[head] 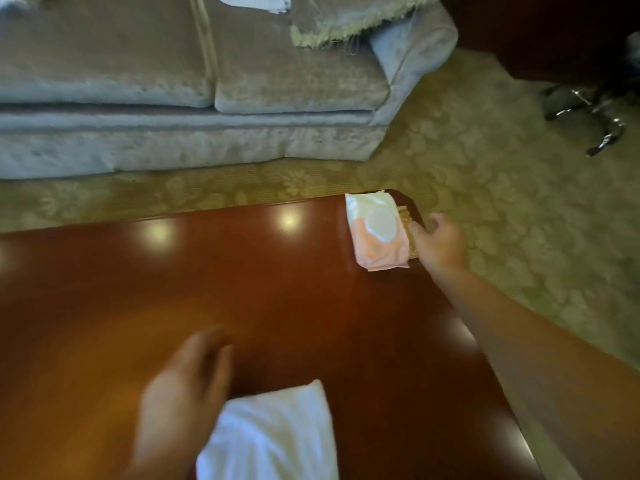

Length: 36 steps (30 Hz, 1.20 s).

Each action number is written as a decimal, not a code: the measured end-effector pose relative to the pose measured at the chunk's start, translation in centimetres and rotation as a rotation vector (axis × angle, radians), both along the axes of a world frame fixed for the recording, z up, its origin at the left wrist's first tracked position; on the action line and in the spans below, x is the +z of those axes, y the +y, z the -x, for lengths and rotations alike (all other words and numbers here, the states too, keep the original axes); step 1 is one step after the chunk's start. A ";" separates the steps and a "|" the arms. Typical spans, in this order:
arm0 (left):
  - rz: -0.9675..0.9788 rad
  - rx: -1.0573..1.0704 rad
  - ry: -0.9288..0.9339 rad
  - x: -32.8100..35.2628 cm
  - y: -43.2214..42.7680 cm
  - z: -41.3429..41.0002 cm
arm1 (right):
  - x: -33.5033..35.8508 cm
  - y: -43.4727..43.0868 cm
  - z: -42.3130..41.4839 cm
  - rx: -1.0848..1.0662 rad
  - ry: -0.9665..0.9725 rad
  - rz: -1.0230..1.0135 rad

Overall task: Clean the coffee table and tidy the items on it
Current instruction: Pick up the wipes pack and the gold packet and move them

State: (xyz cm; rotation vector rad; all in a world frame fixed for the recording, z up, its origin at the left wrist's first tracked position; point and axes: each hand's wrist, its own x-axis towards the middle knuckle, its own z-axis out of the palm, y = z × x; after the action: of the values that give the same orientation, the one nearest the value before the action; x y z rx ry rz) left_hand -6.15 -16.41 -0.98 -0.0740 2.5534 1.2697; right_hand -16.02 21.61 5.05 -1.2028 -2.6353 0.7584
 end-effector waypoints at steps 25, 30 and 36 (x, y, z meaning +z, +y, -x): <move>-0.293 0.367 -0.514 -1.2 25.6 12.9 | -7.9 8.6 1.9 -0.100 -0.111 0.523; -0.353 0.387 -0.523 -1.1 19.4 10.8 | -7.7 4.0 -1.3 0.015 -0.065 0.614; -0.533 0.516 -0.565 0.2 6.7 5.8 | -5.9 -5.3 -5.4 0.072 0.012 0.767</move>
State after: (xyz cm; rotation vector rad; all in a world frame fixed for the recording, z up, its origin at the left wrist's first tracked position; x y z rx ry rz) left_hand -11.94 -9.68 -0.76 -0.8811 1.7066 1.7545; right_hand -10.57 16.30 -0.84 -1.2182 -2.4353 1.8856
